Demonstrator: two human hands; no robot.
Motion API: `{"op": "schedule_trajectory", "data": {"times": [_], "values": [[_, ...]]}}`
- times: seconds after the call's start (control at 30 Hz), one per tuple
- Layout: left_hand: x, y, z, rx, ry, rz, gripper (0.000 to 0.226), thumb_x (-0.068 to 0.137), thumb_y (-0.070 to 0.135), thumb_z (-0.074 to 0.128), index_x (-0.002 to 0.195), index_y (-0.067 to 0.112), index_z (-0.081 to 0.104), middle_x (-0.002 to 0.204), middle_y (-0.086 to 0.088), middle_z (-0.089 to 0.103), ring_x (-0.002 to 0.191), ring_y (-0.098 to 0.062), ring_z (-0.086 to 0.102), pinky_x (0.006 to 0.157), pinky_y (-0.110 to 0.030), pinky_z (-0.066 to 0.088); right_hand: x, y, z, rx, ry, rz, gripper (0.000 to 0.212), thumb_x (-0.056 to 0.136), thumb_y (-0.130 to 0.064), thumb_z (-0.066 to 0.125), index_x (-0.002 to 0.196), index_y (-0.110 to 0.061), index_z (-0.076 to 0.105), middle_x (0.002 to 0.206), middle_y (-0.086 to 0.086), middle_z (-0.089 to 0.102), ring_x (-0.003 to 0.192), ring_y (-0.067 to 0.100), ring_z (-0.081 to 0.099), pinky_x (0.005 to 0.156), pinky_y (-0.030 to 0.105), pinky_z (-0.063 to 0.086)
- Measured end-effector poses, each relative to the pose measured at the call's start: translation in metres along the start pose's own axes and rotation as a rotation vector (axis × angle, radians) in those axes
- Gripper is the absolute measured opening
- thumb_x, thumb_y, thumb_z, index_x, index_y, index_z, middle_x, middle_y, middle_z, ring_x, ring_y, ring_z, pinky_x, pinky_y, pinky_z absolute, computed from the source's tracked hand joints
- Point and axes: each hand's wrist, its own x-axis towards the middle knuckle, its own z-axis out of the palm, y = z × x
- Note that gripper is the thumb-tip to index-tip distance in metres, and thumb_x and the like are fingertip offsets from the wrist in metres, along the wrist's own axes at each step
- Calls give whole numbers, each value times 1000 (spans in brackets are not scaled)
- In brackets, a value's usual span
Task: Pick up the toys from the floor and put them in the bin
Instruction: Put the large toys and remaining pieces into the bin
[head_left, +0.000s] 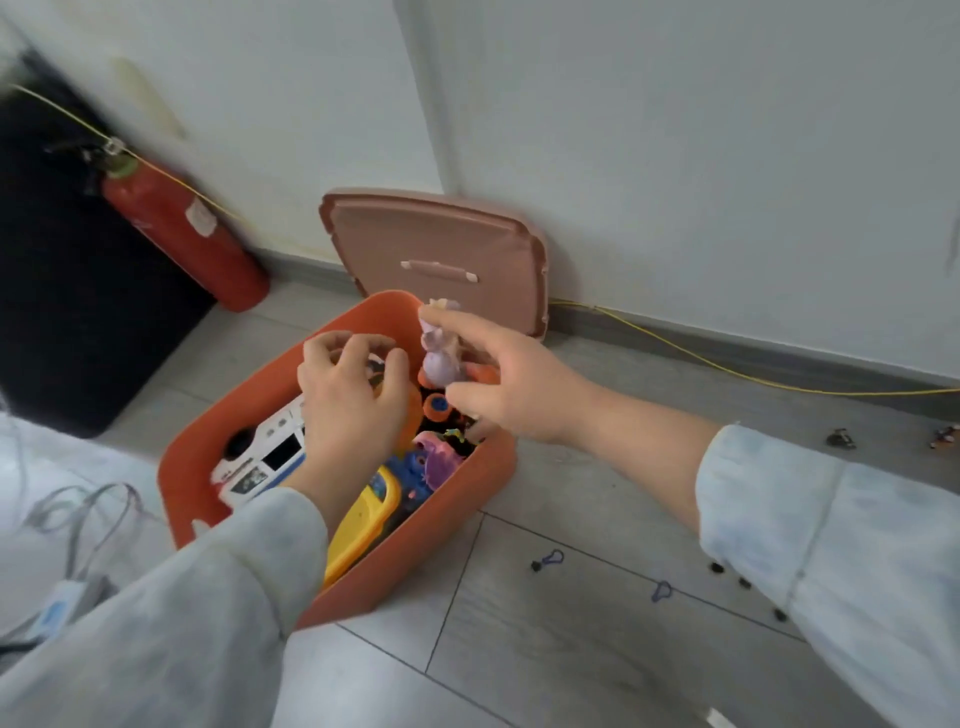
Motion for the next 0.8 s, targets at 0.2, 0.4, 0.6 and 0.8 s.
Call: {"op": "schedule_trajectory", "data": {"times": [0.2,0.4,0.6,0.8], "values": [[0,-4,4,-47,2,20,29,97,39,39,117,33,59,130,3,44,114,-7,31,100,-32,29,-10,0,-3,-33,-1,54,31,88,-7,60,114,-21,70,127,-26,58,122,-2,56,98,17,46],[1,36,25,-82,-59,150,27,98,34,43,120,28,58,129,2,44,120,-13,37,100,-30,31,-32,11,-30,-26,146,119,31,88,-11,62,116,-26,67,130,-9,54,115,5,54,61,44,62],[-13,82,62,-86,-115,427,28,92,22,57,119,20,61,125,-5,49,119,-25,46,100,-33,37,-76,47,-73,-196,290,198,36,85,-11,65,117,-27,65,124,-8,59,109,10,59,77,22,47],[-57,106,111,-57,-299,758,32,87,20,61,119,13,62,124,-10,51,116,-28,48,103,-37,40,-151,97,-113,-550,344,449,43,88,-22,65,130,-22,60,135,-3,61,115,15,56,95,20,36]]}}
